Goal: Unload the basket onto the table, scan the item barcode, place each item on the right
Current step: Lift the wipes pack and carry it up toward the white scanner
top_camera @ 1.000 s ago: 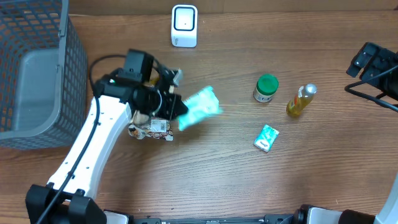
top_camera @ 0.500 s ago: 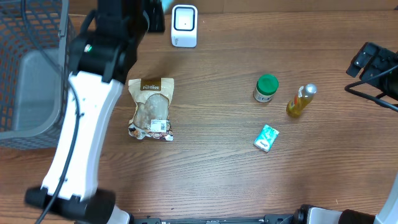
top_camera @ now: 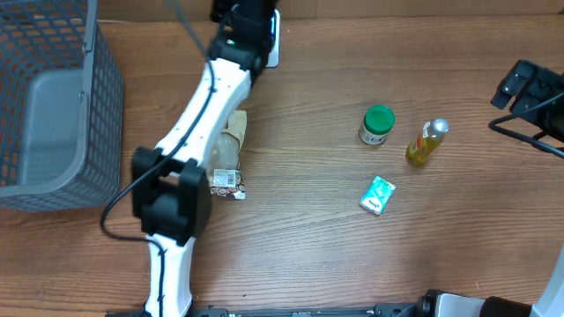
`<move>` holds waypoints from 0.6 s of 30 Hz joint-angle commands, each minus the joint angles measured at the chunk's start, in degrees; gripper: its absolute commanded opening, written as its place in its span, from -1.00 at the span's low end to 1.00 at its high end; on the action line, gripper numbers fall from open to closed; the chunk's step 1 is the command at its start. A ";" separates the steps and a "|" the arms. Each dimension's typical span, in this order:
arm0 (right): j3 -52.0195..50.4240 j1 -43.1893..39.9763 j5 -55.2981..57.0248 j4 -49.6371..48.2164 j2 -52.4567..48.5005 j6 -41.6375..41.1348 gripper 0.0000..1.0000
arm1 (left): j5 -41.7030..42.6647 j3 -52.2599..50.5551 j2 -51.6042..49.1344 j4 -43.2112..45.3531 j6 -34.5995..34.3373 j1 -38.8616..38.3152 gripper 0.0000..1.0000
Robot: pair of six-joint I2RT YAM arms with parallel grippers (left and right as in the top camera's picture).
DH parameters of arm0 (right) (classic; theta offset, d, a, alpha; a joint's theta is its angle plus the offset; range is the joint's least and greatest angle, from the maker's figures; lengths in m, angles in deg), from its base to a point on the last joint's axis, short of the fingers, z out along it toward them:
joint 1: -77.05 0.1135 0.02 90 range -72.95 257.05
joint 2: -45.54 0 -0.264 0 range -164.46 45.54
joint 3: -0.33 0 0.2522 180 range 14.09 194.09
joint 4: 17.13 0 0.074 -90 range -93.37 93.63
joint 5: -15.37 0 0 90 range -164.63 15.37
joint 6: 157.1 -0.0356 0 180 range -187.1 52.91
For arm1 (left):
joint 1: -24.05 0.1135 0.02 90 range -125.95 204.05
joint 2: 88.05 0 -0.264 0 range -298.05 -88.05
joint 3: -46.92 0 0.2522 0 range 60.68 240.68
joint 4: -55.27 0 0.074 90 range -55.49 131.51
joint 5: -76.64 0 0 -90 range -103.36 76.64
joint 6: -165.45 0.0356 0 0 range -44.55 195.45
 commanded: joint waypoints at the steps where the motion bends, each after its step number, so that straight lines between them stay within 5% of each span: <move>1: 0.09 -0.13 0.15 -0.15 0.04 0.24 1.00 | -5.62 0.55 -3.63 4.31 14.78 -0.72 -0.91; 8: 0.09 -0.13 0.15 -0.17 0.04 0.24 1.00 | -9.53 0.55 -10.60 18.71 29.90 -1.16 -0.92; 18: 0.09 -0.13 0.15 -0.15 0.04 0.24 1.00 | -12.35 0.35 -15.72 22.73 30.14 -1.31 -0.91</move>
